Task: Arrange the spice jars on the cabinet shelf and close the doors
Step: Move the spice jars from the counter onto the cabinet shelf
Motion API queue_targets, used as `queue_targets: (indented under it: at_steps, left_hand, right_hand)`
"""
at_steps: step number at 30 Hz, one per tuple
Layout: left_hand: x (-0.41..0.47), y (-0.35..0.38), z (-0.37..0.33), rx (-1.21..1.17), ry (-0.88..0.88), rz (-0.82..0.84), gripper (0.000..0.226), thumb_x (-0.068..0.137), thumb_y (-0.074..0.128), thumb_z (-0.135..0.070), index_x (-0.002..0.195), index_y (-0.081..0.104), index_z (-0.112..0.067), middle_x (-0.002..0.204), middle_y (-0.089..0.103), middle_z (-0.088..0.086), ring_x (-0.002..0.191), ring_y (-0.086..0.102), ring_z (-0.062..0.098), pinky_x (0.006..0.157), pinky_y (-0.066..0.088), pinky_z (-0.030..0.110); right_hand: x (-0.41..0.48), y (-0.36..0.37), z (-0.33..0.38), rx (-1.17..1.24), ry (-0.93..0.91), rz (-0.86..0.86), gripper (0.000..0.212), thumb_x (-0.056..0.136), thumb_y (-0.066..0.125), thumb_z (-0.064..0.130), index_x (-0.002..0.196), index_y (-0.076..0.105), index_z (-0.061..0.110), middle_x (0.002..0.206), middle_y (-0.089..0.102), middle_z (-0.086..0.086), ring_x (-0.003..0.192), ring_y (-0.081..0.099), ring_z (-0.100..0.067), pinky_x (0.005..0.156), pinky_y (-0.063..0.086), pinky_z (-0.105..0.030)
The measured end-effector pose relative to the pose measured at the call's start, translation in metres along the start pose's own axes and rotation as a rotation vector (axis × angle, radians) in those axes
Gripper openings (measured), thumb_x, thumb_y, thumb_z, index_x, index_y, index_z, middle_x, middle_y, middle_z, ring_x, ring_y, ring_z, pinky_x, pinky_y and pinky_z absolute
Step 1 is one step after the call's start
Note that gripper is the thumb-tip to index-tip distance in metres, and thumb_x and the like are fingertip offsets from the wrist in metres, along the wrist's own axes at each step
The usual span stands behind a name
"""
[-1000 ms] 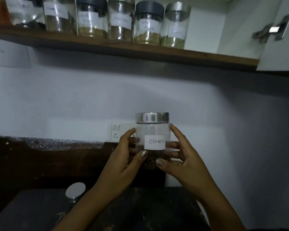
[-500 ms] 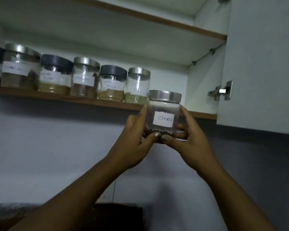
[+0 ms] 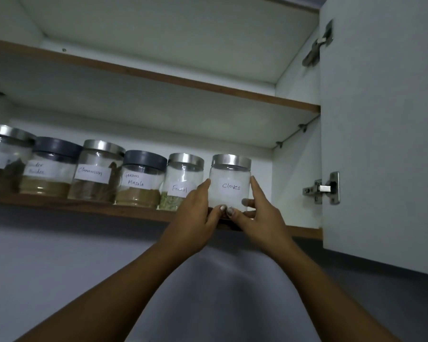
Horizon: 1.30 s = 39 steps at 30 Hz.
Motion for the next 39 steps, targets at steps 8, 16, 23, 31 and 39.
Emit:
queue_targets:
  at_steps: [8,16,23,31,39]
  left_hand:
    - [0.0,-0.005,-0.002,0.373,0.011,-0.144,0.032,0.094,0.046,-0.033,0.115,0.054,-0.009,0.104,0.061,0.007,0.092,0.056,0.018,0.069,0.032,0.02]
    - [-0.005,-0.001,0.0,0.378,0.029,-0.121,0.026,0.092,0.05,-0.022,0.112,0.052,-0.006,0.107,0.057,0.01,0.097,0.053,0.021,0.076,0.032,0.02]
    - [-0.037,0.003,-0.018,0.34,0.193,0.061,0.03,0.087,0.052,-0.011,0.117,0.052,-0.005,0.111,0.054,0.01,0.101,0.049,0.022,0.085,0.044,0.029]
    - [-0.146,-0.057,0.037,0.391,0.083,0.357,0.07,0.08,0.06,-0.013,0.142,0.029,-0.008,0.144,0.037,0.011,0.132,0.033,0.024,0.106,0.034,0.03]
    - [-0.346,-0.156,0.174,0.586,-0.329,0.692,0.069,0.077,0.054,-0.033,0.138,0.031,-0.014,0.125,0.045,0.009,0.108,0.048,0.027,0.086,0.048,0.042]
  right_hand:
    - [0.017,0.013,-0.02,-0.194,0.074,0.028,0.078,0.082,0.057,0.055,0.144,0.012,0.04,0.126,0.058,0.002,0.107,0.057,-0.015,0.074,0.044,-0.023]
    - [0.018,0.021,-0.024,-0.392,0.142,-0.008,0.076,0.084,0.048,0.061,0.143,0.011,0.032,0.125,0.06,0.002,0.11,0.058,-0.023,0.093,0.034,-0.042]
    - [-0.02,0.026,0.002,-0.29,0.138,-0.146,0.093,0.08,0.065,0.046,0.148,0.004,0.03,0.156,0.014,-0.012,0.14,0.025,-0.031,0.11,0.03,-0.049]
    - [-0.121,0.154,0.06,-0.163,-0.007,0.119,0.076,0.083,0.062,0.028,0.146,0.019,0.029,0.156,0.008,-0.002,0.142,0.015,-0.022,0.111,0.026,-0.037]
    - [-0.276,0.386,0.081,-0.005,0.17,0.755,0.095,0.085,0.056,0.046,0.146,-0.016,0.033,0.156,-0.014,-0.01,0.144,0.001,-0.034,0.113,0.018,-0.045]
Point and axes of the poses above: each hand's wrist, its own x-axis towards the middle knuckle, its own y-axis out of the palm, z = x × y, the point moved 10 cm from there along x, towards the middle knuckle
